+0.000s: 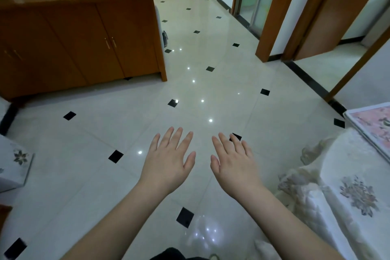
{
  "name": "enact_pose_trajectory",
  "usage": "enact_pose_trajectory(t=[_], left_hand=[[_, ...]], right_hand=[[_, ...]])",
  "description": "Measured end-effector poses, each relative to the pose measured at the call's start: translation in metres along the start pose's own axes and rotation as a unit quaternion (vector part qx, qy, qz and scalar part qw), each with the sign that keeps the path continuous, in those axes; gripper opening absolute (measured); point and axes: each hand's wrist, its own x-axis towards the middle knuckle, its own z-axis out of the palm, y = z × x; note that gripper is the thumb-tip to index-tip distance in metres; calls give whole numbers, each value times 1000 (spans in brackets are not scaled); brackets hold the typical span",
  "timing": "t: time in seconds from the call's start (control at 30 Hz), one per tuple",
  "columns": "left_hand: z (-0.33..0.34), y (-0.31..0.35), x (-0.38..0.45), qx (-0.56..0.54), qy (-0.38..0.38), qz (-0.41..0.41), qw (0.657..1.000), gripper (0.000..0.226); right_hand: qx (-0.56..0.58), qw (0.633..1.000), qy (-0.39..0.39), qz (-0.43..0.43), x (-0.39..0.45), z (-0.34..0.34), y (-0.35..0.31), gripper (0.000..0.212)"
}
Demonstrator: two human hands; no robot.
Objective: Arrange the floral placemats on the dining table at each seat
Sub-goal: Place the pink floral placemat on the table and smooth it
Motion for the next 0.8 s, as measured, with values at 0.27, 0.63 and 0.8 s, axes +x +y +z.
enact_pose_trajectory(t=[0.27,0.63,0.8], left_hand=[[11,-42,125,-8,10,58,998,69],[-1,-68,287,-16,-8,159,987,73],[6,-26,348,-18,-20,223,974,74]], right_hand=[[-19,999,-23,41,110,27,-1,56],[-37,984,-44,171,225,31,30,55],[-28,975,-43,215,253,33,70,62]])
